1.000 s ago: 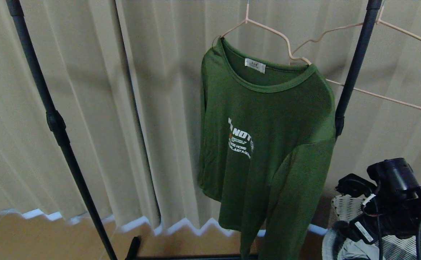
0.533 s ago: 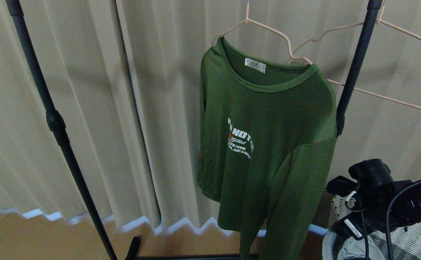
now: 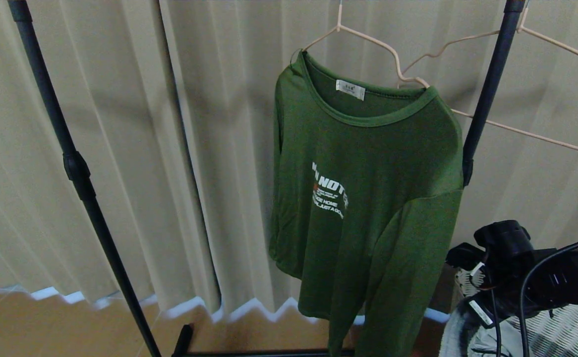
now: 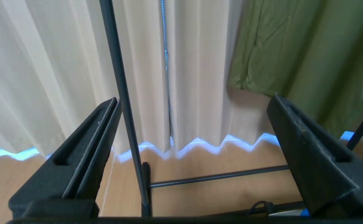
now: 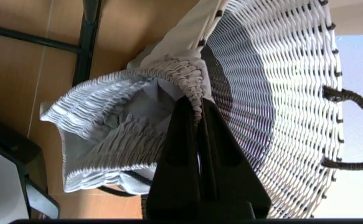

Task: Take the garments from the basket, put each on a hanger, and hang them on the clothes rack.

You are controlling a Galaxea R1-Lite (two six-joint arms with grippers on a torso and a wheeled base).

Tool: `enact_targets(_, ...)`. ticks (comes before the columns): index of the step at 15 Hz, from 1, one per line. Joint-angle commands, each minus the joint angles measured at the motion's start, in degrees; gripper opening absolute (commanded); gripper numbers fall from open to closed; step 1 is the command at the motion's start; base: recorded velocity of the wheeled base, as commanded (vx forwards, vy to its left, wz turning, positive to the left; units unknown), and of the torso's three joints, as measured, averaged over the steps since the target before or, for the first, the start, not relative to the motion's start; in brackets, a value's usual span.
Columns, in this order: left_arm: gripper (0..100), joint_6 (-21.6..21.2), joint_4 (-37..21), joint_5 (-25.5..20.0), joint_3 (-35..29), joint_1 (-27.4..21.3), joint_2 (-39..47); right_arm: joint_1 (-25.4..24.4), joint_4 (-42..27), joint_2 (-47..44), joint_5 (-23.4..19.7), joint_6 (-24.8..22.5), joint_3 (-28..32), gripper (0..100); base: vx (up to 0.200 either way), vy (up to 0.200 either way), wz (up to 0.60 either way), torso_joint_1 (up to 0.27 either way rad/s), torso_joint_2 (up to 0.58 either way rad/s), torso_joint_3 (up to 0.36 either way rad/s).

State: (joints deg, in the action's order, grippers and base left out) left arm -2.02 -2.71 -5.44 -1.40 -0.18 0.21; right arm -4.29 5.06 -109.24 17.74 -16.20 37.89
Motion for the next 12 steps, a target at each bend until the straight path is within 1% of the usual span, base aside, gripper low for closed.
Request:
enact_targets(1,100,0.00,-0.02,-0.01,0.00,0.01,-0.03,-0.02,0.04,1.57,-0.07,0.12,-0.97,0,0.000,0.000,0.00,0.000,0.00,0.000)
enact_targets(3,100,0.00,-0.02,-0.01,0.00,0.01,-0.03,-0.19,0.13,7.20,-0.60,0.29,-4.31,0,0.000,0.000,0.00,0.000,0.00,0.000)
enact_targets(4,100,0.00,-0.02,-0.01,0.00,0.01,-0.03,-0.37,0.21,12.47,-0.77,0.47,-7.30,0,0.000,0.000,0.00,0.000,0.00,0.000)
enact_targets(5,100,0.00,-0.02,-0.01,0.00,0.01,-0.03,-0.72,1.36,20.73,-1.04,0.56,-11.08,0,0.000,0.000,0.00,0.000,0.00,0.000)
enact_targets(6,100,0.00,-0.02,-0.01,0.00,0.01,-0.03,-0.72,3.47,26.80,-2.53,0.56,-13.54,0,0.000,0.000,0.00,0.000,0.00,0.000)
enact_targets(7,100,0.00,-0.02,-0.01,0.00,0.01,-0.03,-0.72,4.78,30.31,-3.94,0.56,-14.77,0,0.000,0.000,0.00,0.000,0.00,0.000)
enact_targets(8,100,-0.35,-0.02,-0.19,0.00,0.01,-0.03,-0.72,5.75,37.78,-7.01,0.38,-17.23,0,0.000,0.000,0.00,0.000,0.00,0.000)
enact_targets(9,100,-0.26,-0.02,-0.19,0.00,0.01,-0.03,-0.72,5.14,42.09,-8.16,0.29,-18.46,0,0.000,0.000,0.00,0.000,0.00,0.000)
enact_targets(10,100,-0.17,-0.02,-0.19,0.00,0.01,-0.03,-0.72,5.14,44.11,-8.60,0.29,-19.26,0,0.000,0.000,0.00,0.000,0.00,0.000)
enact_targets(11,100,-0.44,-0.02,-0.19,0.00,0.01,0.06,-0.72,5.05,47.63,-8.60,0.21,-21.10,0,0.000,0.000,0.00,0.000,0.00,0.000)
enact_targets(12,100,-0.44,-0.02,-0.19,0.00,0.01,0.06,-0.72,5.05,49.03,-8.60,0.21,-21.89,0,0.000,0.000,0.00,0.000,0.00,0.000)
